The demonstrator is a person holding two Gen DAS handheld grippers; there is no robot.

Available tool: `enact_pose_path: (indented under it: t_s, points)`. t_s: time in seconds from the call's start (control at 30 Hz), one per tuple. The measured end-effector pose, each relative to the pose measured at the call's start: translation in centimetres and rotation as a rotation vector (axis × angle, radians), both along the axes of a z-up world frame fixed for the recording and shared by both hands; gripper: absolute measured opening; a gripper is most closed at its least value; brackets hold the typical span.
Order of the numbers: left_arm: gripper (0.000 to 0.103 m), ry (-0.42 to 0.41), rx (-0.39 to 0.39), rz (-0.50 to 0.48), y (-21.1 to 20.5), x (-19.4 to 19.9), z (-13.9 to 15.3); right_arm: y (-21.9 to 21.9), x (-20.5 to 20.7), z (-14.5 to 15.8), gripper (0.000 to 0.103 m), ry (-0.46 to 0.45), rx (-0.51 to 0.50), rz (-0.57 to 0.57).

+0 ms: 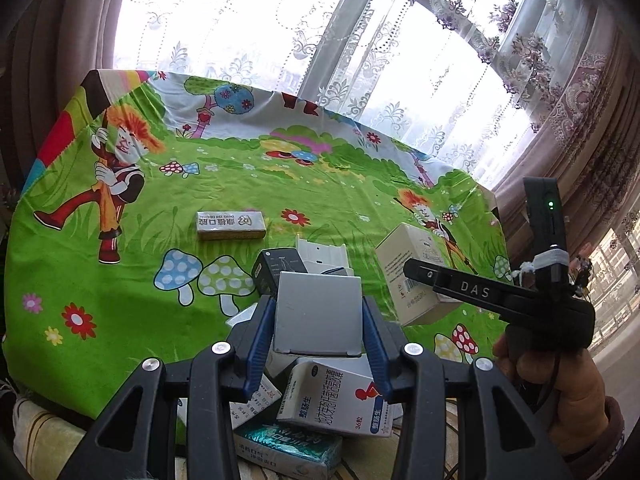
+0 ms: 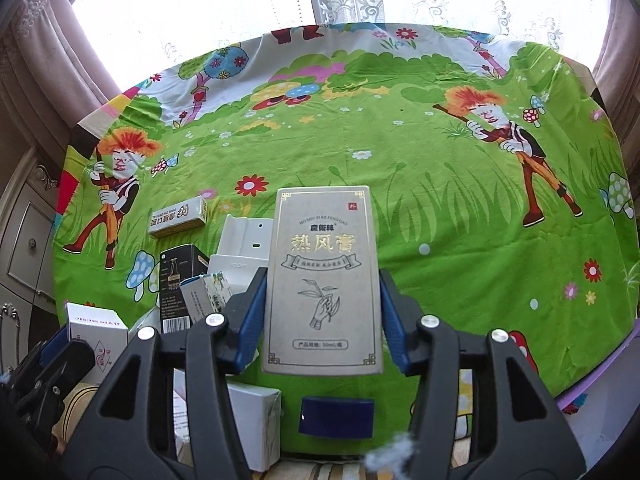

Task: Organize rigid objects
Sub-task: 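Carry the grey box and beige box over the purple box with both tools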

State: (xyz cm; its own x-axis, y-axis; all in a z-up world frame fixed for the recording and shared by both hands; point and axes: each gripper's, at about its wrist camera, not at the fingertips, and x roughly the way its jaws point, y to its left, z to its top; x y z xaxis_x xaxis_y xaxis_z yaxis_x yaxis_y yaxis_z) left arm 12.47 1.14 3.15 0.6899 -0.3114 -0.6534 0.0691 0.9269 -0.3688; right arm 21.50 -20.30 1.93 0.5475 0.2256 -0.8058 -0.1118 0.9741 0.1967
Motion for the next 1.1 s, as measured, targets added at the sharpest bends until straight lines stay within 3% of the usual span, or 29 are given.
enact_pose_path:
  t_s: [0.5, 1.1]
  points:
    - [0.044, -0.04, -0.002, -0.061, -3.6, -2.8, 2.7, -5.1, -8.0, 3.3, 0.056, -0.05, 0.062, -0.015]
    - [0.044, -0.017, -0.004, -0.274, -12.8, -5.9, 3.6, -16.6, -15.7, 5.3, 0.056, -0.088, 0.058, -0.157]
